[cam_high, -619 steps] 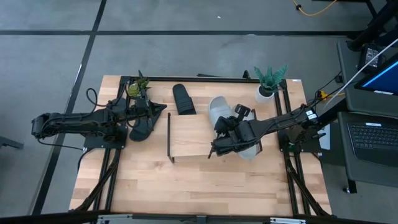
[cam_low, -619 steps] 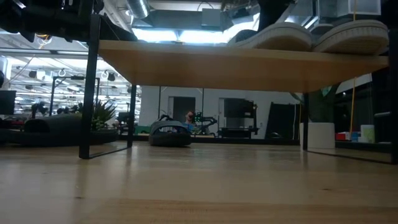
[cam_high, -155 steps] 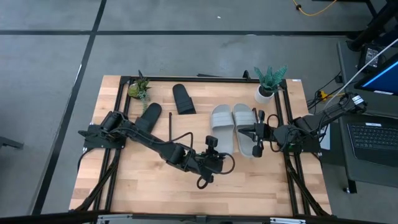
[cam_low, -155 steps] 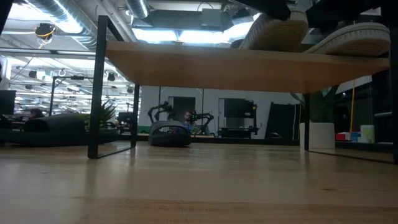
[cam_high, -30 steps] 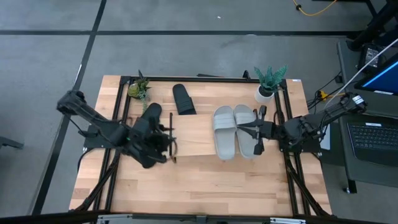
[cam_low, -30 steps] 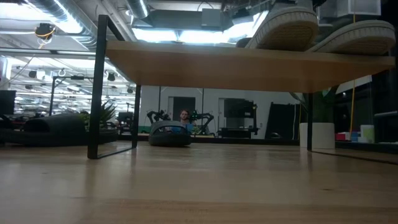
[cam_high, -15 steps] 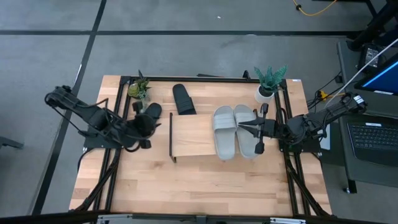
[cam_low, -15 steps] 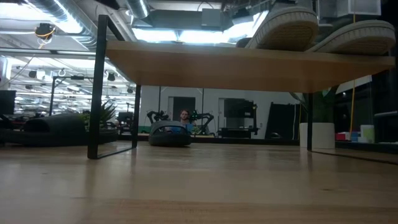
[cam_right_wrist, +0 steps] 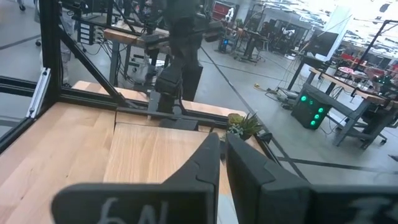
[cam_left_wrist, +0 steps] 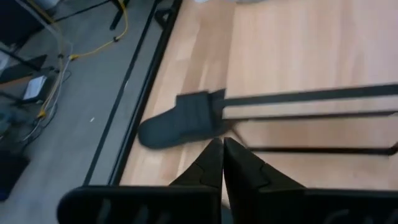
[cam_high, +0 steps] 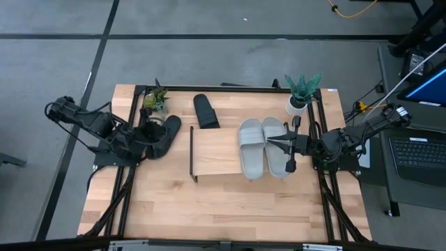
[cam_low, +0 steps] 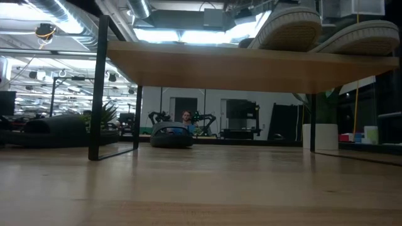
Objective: Pick and place slides into the shelf
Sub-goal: Put the left black slide on the shelf
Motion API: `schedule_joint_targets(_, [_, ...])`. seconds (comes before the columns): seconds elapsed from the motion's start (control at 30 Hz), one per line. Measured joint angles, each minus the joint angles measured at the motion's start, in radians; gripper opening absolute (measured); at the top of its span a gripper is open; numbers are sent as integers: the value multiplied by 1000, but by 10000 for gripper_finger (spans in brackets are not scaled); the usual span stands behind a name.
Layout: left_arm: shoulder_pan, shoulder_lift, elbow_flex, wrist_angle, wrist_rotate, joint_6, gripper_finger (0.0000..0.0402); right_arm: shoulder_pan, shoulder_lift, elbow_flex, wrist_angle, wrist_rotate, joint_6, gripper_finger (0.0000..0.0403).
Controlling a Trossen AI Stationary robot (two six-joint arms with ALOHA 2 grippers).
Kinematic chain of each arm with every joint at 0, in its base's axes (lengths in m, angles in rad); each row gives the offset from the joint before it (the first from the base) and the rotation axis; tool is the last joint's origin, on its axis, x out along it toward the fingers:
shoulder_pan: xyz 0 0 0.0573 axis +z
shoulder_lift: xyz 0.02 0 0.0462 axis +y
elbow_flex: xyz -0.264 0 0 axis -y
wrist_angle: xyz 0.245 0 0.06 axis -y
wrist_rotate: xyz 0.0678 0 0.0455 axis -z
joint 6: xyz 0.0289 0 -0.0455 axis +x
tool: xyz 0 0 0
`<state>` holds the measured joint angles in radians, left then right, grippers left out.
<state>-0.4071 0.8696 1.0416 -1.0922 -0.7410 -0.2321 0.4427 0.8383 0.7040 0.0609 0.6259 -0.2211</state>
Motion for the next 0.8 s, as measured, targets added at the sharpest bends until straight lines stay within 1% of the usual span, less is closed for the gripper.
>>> schedule_joint_targets(0.1, [34,0,0,-43,-1,13,5,0,0,0,-3,0,2,29])
schedule_joint_targets(0.33, [81,0,0,-44,-1,58,15,0,0,0,-3,0,2,29])
schedule_joint_targets(0.43, [91,0,0,-44,-1,59,27,0,0,0,-4,0,2,29])
schedule_joint_targets(0.53, [101,0,0,-44,-1,58,50,0,0,0,-6,0,3,29])
schedule_joint_targets(0.8, [122,1,0,-44,0,58,134,0,0,0,-8,0,9,29])
